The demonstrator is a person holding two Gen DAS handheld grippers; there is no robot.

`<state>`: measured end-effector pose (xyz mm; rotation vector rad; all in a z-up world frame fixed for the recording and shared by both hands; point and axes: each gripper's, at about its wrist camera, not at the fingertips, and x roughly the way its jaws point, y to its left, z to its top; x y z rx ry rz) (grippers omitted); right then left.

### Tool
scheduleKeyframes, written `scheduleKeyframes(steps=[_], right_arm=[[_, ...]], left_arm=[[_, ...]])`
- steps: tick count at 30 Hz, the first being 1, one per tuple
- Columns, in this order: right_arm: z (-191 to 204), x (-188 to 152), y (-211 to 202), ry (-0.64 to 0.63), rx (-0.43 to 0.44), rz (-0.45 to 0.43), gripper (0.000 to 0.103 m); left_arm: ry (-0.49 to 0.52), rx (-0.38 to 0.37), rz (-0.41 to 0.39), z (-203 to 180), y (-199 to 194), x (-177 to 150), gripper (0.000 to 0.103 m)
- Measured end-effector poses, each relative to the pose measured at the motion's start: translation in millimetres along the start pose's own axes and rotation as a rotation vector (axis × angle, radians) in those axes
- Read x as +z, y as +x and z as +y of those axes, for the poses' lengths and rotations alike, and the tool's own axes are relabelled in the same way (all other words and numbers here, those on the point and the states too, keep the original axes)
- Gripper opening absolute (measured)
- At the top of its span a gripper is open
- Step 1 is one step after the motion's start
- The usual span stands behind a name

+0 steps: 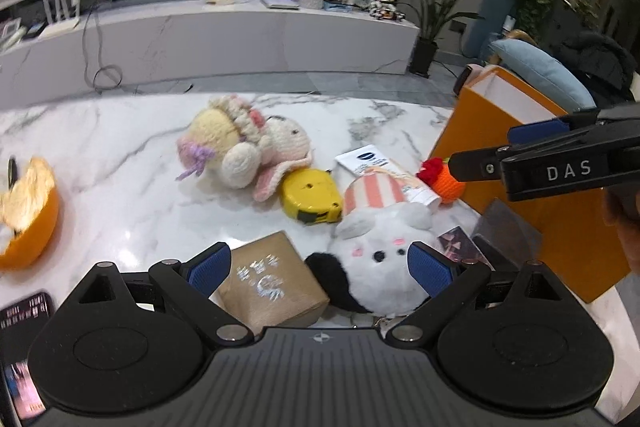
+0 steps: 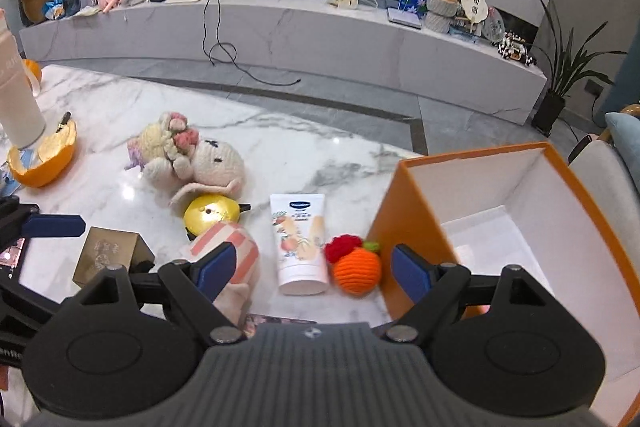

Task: Organize objects
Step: 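Withdraw both tools from the box back over the table, then grasp tan gift box with left tool while right tool grasps striped-hat white plush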

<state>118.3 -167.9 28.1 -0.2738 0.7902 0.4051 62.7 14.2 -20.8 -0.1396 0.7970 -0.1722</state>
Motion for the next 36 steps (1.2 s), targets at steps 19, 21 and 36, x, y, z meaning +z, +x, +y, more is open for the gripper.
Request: scheduleKeyframes(steps=[19, 21, 36], right_arm=[[52.7, -0.1, 39.5, 0.001, 0.057, 0.121, 0.085], [55.4, -1.4, 41.9, -0.002, 0.061, 0.128, 0.085], [60.3, -8.9, 68.3, 0.082, 0.130, 0.203, 0.086]], left_arm=[[-0.090, 0.036, 0.049, 17.0, 12.9, -11.2, 0.103], [-0.102, 0.035, 0.048, 18.8, 13.2, -10.9, 0.103], [-0.146, 0.066, 0.090, 31.1, 21.8, -14.7, 0.090]])
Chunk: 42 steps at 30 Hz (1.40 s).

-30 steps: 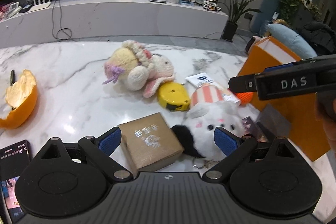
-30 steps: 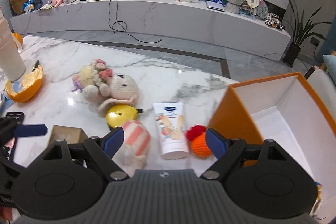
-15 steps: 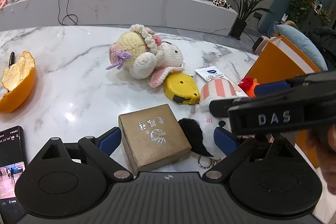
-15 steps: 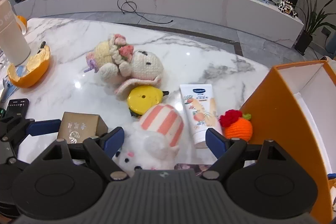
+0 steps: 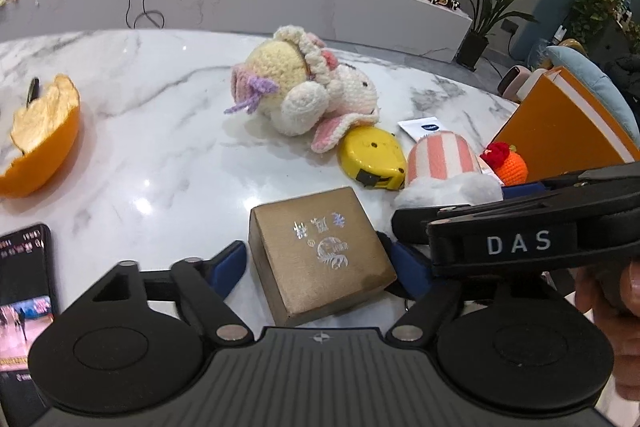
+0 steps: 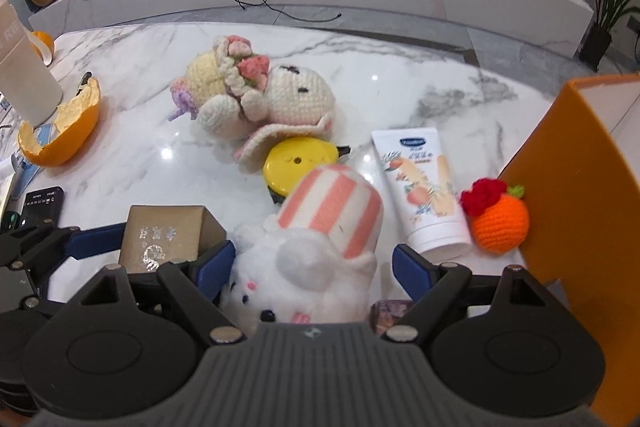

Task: Organize objects
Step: 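Grasp tan gift box with left tool while right tool grasps striped-hat white plush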

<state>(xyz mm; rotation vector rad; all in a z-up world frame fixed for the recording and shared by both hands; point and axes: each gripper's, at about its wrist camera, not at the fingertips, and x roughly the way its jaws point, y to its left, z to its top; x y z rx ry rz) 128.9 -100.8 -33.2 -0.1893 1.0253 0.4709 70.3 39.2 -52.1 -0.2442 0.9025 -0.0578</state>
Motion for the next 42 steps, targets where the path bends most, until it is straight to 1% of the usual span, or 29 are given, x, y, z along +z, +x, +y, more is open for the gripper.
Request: scheduleKeyframes(steps=[9, 14, 15, 17, 21, 26, 33, 38, 42], right_arm=[[-2.8, -2.2, 10.5, 0.042, -0.003, 0.021, 0.087], [-4.7, -5.1, 17.9, 0.063, -0.009, 0.034, 0.087], [-4.1, -5.3, 17.8, 0.061, -0.011, 0.032, 0.085], [-3.7, -5.1, 15.9, 0.070, 0.026, 0.027, 0.073], [3.0, -5.8, 12.6, 0.030, 0.006, 0.017, 0.072], [-3.5, -3.3, 6.6, 0.047, 0.015, 0.006, 0.072], [-19.3, 3.5, -6.5, 0.094, 0.020, -0.030, 0.072], [-23.8, 5.7, -11.7, 0.103, 0.023, -0.045, 0.072], [-25.2, 7.5, -17.8, 0.102, 0.029, -0.062, 0.072]], left_arm=[[-0.005, -0.008, -0.002, 1.4, 3.0, -2.6, 0.091], [0.016, 0.008, -0.007, -2.0, 5.6, -5.5, 0.090], [0.017, 0.009, -0.009, -2.3, 5.6, -6.0, 0.090], [0.021, 0.011, -0.013, -3.1, 5.3, -6.1, 0.089], [0.034, 0.009, -0.011, -3.7, 3.0, -6.2, 0.086], [0.040, 0.001, -0.017, -2.6, -1.8, -5.3, 0.081], [0.042, -0.019, -0.017, -2.3, -4.1, -4.4, 0.080], [0.052, -0.045, -0.019, -5.0, -5.8, -5.1, 0.080], [0.058, -0.050, -0.023, -9.4, -8.0, -5.5, 0.079]])
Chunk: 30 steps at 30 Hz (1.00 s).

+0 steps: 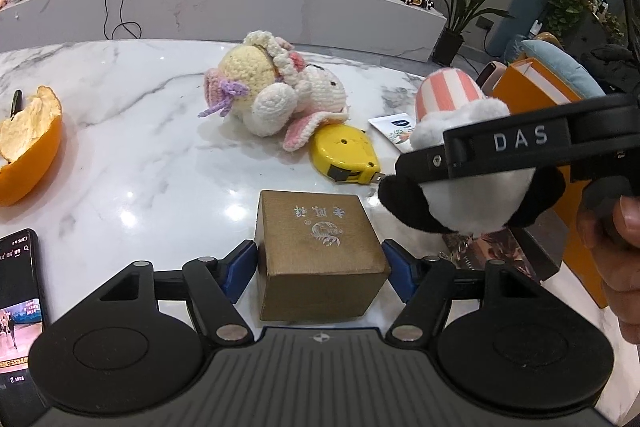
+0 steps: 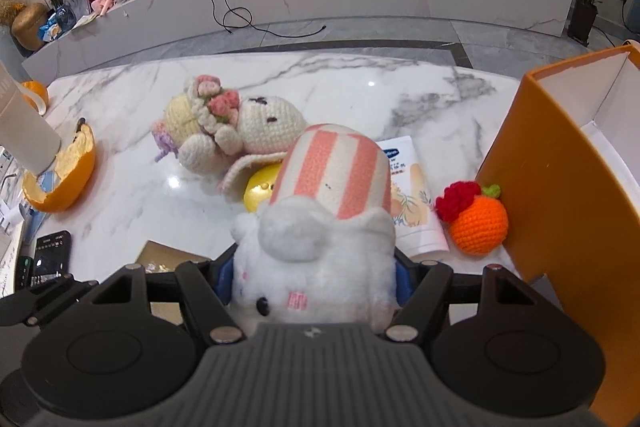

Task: Organize objects
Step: 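Grasp tan gift box with left tool while right tool grasps striped-hat white plush, then lift and carry tan box and white plush over the orange box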

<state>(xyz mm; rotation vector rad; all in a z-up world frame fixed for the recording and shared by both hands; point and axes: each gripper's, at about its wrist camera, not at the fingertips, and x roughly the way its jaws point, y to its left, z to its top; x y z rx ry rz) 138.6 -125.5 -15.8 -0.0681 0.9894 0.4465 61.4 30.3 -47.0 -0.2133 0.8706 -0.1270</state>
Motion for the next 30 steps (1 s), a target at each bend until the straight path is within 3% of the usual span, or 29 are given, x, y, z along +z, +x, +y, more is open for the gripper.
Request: scheduleKeyframes(steps=[30], right_arm=[[-48.9, 6.6, -69.9, 0.082, 0.026, -0.123, 0.072]], left_arm=[[0.017, 0.015, -0.008, -29.6, -33.4, -15.1, 0.076]])
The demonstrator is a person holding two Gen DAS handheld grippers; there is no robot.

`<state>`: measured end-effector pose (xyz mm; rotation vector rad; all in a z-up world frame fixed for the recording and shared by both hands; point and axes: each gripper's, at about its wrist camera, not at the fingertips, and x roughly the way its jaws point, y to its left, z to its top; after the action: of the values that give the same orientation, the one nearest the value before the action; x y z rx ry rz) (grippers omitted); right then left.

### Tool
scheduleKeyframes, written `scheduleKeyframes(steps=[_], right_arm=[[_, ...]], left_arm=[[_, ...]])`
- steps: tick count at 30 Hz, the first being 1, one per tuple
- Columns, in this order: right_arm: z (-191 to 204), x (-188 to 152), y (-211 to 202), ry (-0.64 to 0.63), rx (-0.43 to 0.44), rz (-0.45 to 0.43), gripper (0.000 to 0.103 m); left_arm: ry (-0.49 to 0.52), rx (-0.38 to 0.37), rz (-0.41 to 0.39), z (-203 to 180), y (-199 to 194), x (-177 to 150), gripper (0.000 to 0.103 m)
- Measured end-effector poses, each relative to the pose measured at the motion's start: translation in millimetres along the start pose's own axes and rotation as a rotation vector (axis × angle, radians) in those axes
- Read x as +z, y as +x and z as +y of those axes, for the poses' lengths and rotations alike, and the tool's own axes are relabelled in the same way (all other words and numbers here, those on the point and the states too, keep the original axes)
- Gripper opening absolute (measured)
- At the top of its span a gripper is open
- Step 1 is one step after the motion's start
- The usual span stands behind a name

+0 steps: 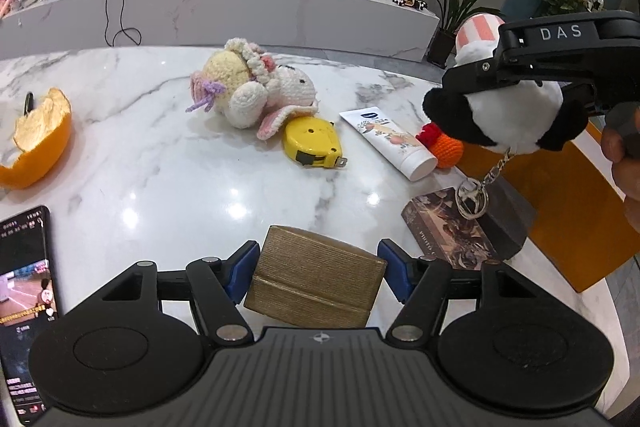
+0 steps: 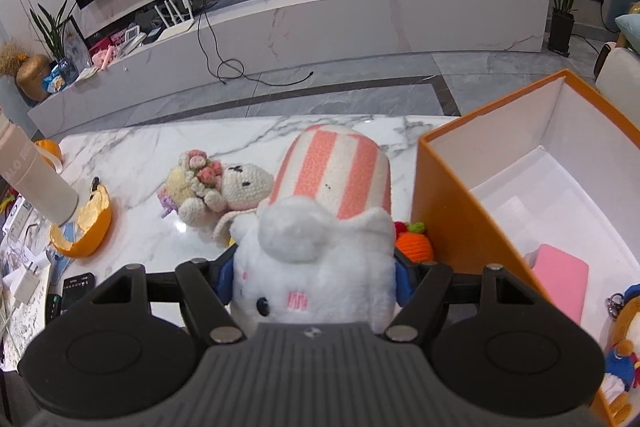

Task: Organize objects
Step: 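Lift and carry tan box and white plush over the orange box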

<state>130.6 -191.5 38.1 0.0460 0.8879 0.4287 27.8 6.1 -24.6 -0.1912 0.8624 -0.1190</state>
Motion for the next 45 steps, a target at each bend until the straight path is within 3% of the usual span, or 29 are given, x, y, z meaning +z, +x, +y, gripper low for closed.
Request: scheduleKeyframes(steps=[20, 27, 45], right_arm=[[-34.7, 11.3, -34.3, 0.082, 0.017, -0.065, 0.072], [-53.8, 16.8, -49.4, 0.100, -0.023, -0.112, 0.072], [-121.7, 17.3, -79.4, 0.193, -0.093, -0.174, 0.072]], left_arm=[[0.164, -0.021, -0.028, -67.5, -12.0, 48.3, 0.076], [0.215, -0.045, -0.048, -94.5, -12.0, 69.3, 0.076], [0.225, -0.155, -0.132, -153.7, -8.9, 113.2, 0.076]])
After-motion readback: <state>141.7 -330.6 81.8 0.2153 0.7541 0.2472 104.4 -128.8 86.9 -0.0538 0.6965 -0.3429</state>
